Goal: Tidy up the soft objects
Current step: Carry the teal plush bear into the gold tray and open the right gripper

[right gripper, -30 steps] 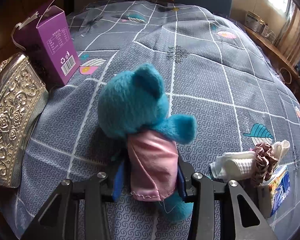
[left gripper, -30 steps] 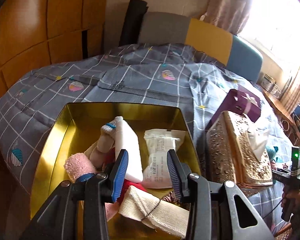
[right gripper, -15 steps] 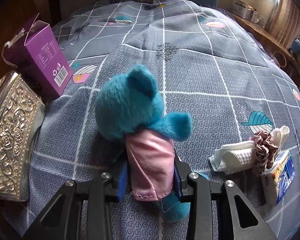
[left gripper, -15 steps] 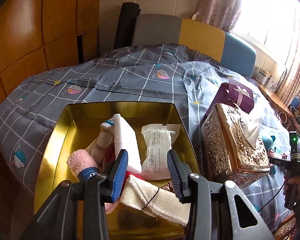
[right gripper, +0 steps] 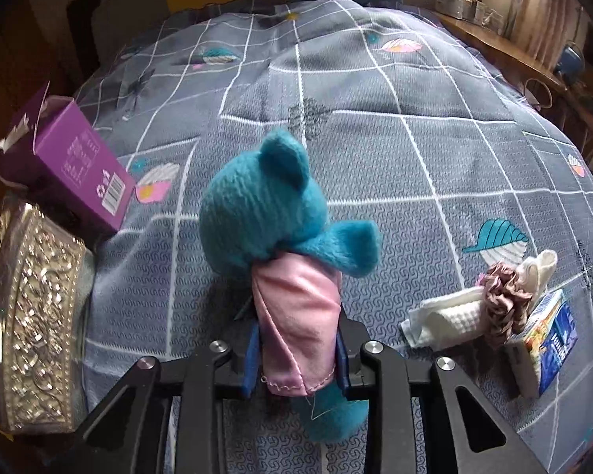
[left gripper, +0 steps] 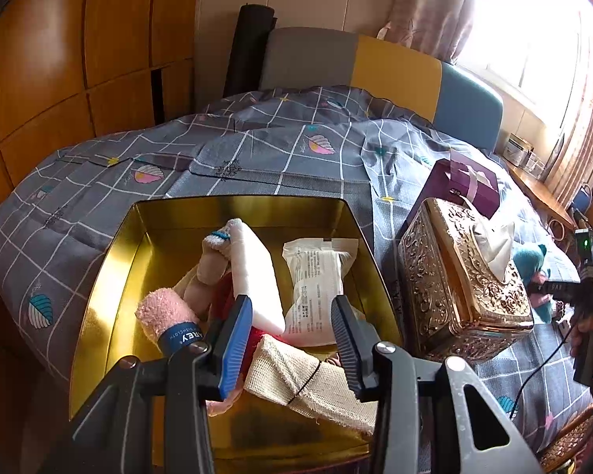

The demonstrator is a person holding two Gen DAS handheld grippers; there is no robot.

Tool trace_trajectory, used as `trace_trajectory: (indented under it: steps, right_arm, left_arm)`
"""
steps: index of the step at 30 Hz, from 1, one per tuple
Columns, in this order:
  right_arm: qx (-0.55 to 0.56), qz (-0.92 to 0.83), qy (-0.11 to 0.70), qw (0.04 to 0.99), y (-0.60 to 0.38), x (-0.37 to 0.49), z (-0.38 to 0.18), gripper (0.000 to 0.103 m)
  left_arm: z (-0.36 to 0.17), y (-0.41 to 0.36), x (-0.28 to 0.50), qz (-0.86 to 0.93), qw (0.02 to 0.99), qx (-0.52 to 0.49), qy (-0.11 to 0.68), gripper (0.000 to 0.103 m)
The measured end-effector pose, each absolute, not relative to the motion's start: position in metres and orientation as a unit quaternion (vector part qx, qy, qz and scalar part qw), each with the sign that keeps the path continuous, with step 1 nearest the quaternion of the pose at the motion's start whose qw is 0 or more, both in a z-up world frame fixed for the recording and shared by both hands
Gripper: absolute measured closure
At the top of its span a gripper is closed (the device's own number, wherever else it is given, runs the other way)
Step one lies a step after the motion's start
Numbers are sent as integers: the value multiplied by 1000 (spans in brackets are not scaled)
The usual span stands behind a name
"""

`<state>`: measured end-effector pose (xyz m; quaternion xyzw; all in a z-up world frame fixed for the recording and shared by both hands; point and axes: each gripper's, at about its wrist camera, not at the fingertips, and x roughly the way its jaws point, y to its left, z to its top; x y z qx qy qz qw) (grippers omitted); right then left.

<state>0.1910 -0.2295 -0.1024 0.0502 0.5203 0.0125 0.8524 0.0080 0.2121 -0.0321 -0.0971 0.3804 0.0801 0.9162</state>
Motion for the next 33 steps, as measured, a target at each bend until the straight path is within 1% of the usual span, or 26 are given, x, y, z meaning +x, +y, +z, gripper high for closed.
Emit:
trace_trajectory:
  steps: [4, 8, 14, 19, 26, 33]
  right_arm:
    - [53, 15, 507, 860, -225, 205, -80, 73]
    - [53, 31, 482, 874, -209, 222, -45, 73]
    - [34, 84, 434, 896, -160, 239, 16, 73]
    - [5, 144, 406, 902, -109, 230, 47, 73]
    - [-40, 245, 391, 886, -39, 195, 61, 73]
    - [-91, 342, 416, 838, 36, 152, 44, 73]
  left_arm:
    - [-35, 213, 7, 80, 915, -99, 382, 61]
    - [-37, 214, 8, 80, 913, -100, 387, 61]
    - [-39, 217, 6, 80, 913, -103, 388, 61]
    - [-39, 220, 5, 83, 913, -106, 386, 61]
    - [-40, 227, 2, 90, 912, -113, 384, 61]
    - [-39, 242, -2, 106, 911, -123, 379, 61]
